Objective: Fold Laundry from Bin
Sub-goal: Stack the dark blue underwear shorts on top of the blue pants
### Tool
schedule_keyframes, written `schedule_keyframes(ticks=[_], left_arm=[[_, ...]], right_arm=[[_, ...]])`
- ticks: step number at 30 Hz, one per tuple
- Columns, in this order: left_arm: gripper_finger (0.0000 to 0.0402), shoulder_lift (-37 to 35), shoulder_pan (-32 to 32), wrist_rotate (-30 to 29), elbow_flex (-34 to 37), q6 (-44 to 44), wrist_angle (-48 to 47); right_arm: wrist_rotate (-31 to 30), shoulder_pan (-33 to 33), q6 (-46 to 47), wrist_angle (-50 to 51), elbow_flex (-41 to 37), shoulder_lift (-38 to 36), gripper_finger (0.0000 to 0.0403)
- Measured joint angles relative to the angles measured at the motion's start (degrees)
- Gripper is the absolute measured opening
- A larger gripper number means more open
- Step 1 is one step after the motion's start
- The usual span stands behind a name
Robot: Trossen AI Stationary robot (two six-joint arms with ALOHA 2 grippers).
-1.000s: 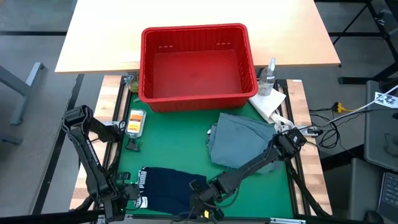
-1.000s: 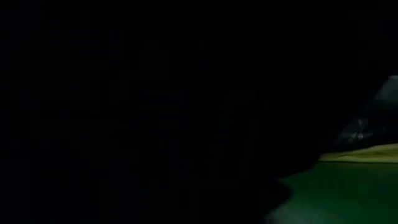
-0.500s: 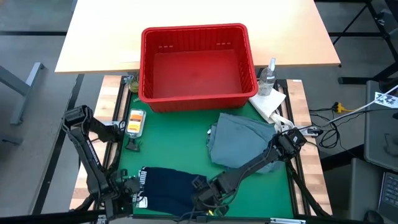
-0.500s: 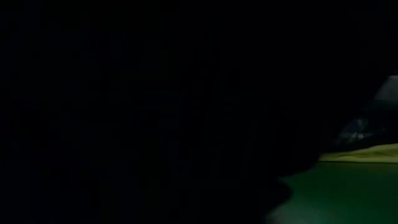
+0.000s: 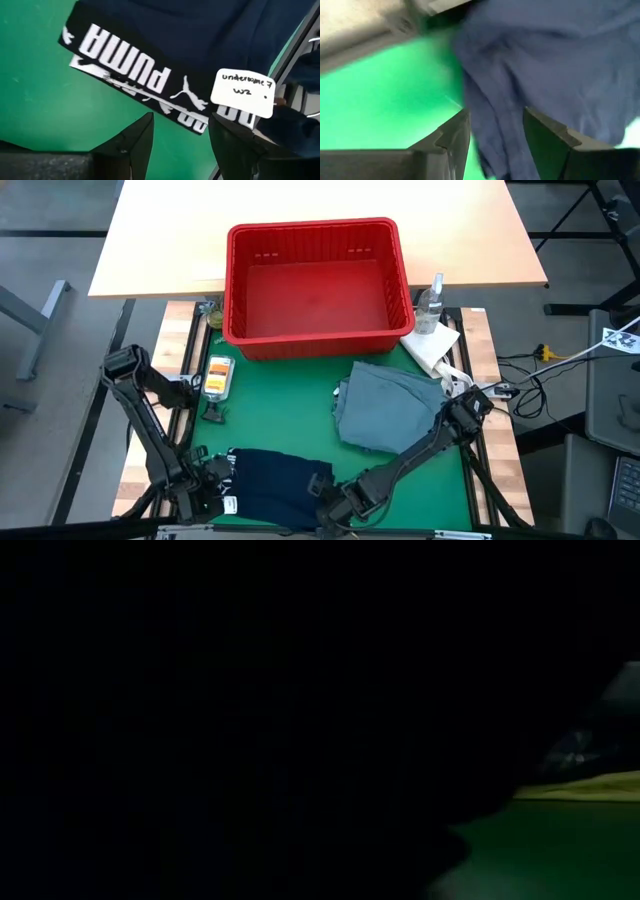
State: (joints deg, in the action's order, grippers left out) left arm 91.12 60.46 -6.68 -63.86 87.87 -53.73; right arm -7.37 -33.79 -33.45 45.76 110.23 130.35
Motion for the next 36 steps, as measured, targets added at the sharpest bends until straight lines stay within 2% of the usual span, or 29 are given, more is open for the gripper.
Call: schedule_keyframes(ticks=[3, 12, 20, 24, 30, 32, 36], left_arm=[[0.0180, -0.7, -0.3, 0.1, 0.0, -1.3, -1.4], [0.0179, -3.9, 0.5, 1.1, 0.0, -1.4, -6.2], [0.0179, -7.7, 1.0, -0.8, 0.0, -0.8, -9.0], [0.0179, -8.8, 2.9, -4.8, 0.0, 6.9, -8.2], [0.0179, -8.2, 8.0, -17.9, 0.0, 24.4, -3.9], [0.0179, -8.0, 8.4, -19.7, 0.0, 24.9, -3.2], [0.0179, -6.4, 7.4, -19.8, 0.0, 24.4, -3.6]], right_arm=[[-2.7, 0.1, 0.4, -1.2, -1.5, 0.1, 0.0182], [-5.2, 0.2, -0.6, -3.8, -5.9, 0.1, 0.0182], [-5.2, 1.7, -0.1, -7.5, -10.3, -0.1, 0.0182], [-4.6, 2.3, 0.1, -8.5, -11.0, -0.1, 0.0182], [-3.6, 2.7, 0.1, -8.5, -11.0, -0.1, 0.0182], [-3.6, 2.7, 0.1, -8.5, -11.0, -0.1, 0.0182], [-3.5, 2.7, 0.1, -8.6, -11.0, -0.1, 0.0182]])
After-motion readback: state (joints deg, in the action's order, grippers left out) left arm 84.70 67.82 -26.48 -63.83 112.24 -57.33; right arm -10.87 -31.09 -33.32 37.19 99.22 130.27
